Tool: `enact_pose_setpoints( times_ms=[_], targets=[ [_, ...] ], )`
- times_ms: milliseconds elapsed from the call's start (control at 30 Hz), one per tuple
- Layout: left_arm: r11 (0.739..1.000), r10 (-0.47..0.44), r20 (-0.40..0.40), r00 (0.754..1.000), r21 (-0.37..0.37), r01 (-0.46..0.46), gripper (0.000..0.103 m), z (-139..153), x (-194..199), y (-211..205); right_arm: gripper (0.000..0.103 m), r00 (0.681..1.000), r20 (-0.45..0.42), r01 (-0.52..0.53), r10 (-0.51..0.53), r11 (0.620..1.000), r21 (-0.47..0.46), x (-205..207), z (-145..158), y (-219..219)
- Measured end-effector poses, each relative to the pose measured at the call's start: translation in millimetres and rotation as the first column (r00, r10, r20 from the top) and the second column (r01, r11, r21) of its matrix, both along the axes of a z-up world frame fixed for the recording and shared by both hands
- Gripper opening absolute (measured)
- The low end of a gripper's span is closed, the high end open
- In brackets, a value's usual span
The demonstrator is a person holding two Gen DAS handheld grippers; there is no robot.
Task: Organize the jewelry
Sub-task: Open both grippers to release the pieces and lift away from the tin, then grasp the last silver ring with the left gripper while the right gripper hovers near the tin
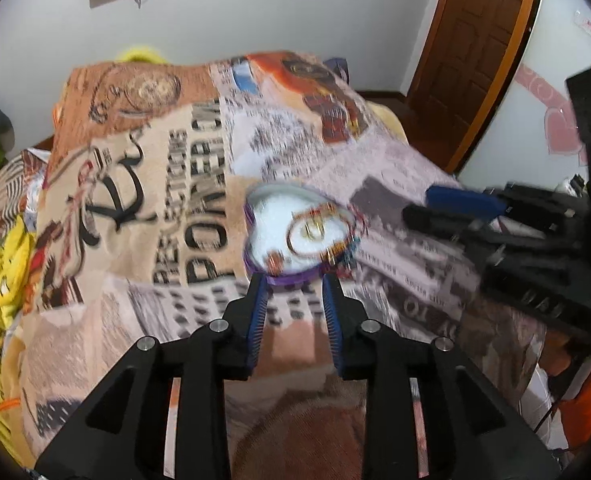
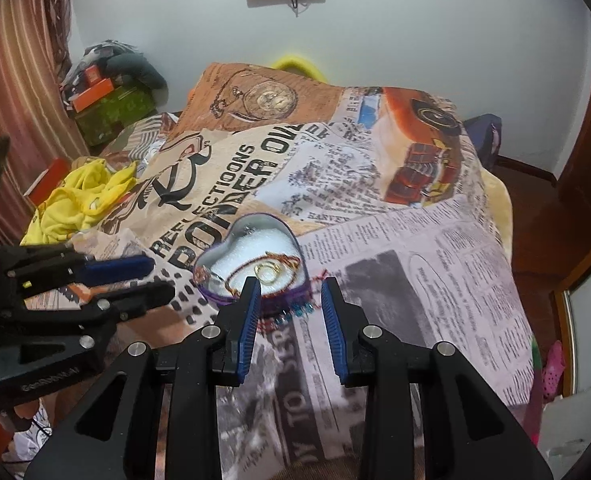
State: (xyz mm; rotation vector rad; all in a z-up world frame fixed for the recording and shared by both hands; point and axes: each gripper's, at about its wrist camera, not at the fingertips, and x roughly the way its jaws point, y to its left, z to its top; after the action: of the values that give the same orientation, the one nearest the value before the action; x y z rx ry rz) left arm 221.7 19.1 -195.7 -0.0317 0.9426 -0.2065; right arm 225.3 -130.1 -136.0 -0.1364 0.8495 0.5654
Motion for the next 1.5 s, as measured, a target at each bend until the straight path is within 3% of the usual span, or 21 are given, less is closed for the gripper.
enact_pose_setpoints(
  times_ms=[267,400,567,833,933,1500],
  targets=[
    [0.998,-0.058,-0.106,0.993,0.012,0.059,0.028,-32,-13,-27,0.032,0.999,-0.023,0.045,-0.045,0.999,-0.017,-11,-11,-24],
    [0.996,-0.081,-0.127,0.989,0.015,0.083,0.035,-42,-14,-40,0.038,0.997,-0.034,0.070,-0.071,0.997,-0.022,-15,-18,-37],
    [0.996,-0.090,-0.153,0.984,0.009,0.092,0.035,-53,-10,-49,0.038,0.994,-0.059,0.092,-0.093,0.995,-0.024,-18,-25,-49],
    [0.996,-0.088,-0.120,0.989,-0.015,0.086,0.034,-55,-9,-46,0.038,0.992,-0.085,0.091,-0.093,0.996,-0.025,-17,-33,-51],
    [0.997,-0.082,-0.111,0.990,0.005,0.083,0.021,-55,-10,-44,0.038,0.992,-0.092,0.082,-0.084,0.996,-0.026,-15,-36,-47],
    [0.998,0.026,-0.065,0.998,-0.050,-0.029,0.021,-46,-4,10,0.038,0.988,-0.153,-0.038,0.029,0.998,-0.057,2,-58,15]
  ],
)
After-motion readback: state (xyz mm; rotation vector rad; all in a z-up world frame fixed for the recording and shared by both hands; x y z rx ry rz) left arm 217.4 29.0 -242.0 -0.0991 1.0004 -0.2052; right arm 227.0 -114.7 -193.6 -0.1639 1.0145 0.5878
